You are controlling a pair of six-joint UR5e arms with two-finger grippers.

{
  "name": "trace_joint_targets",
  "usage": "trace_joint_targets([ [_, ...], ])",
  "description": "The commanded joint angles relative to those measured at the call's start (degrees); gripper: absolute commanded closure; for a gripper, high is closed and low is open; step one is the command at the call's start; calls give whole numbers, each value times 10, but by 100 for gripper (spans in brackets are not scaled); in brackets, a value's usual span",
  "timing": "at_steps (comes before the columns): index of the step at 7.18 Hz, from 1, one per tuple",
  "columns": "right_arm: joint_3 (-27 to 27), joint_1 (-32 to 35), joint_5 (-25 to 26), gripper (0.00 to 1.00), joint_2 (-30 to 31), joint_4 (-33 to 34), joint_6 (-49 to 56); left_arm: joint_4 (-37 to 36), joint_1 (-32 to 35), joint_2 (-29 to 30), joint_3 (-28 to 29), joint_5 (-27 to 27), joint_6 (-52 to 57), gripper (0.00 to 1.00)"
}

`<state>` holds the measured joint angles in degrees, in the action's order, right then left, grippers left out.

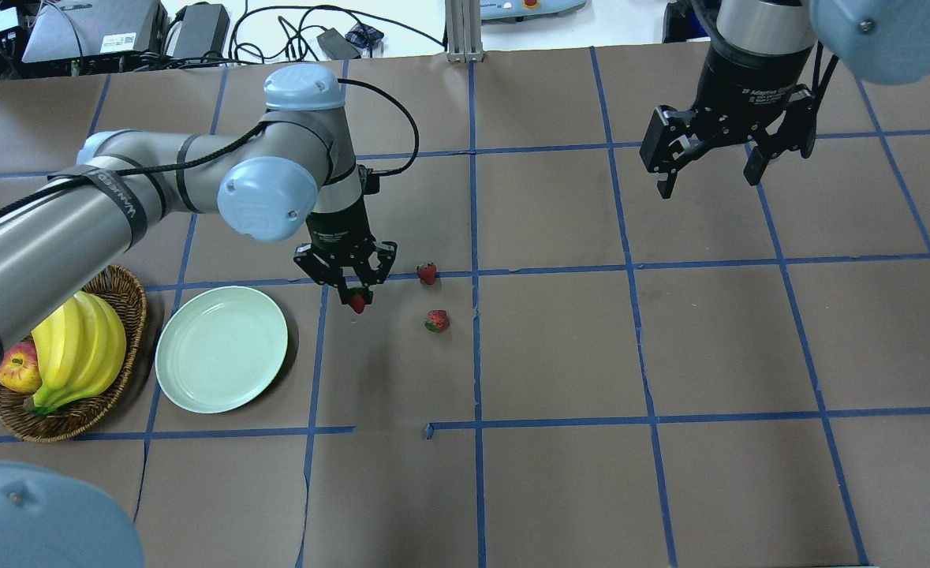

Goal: Collect all strawberries into plate
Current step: 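Lift the strawberry over the plate and open the left gripper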

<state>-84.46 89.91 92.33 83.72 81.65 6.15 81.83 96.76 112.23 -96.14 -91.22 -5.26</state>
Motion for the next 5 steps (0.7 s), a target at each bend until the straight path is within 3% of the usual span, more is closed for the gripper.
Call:
trace_joint_targets([
  [1, 0, 0, 1, 0, 0, -1, 0, 61, -74, -19, 7, -105, 81, 100],
  [3, 0, 0, 0, 0, 0, -1, 0, 64, -145, -18, -17, -155, 174, 100],
  [5, 0, 0, 1, 0, 0, -2, 0, 63, -172, -1, -40, -154, 190, 100],
])
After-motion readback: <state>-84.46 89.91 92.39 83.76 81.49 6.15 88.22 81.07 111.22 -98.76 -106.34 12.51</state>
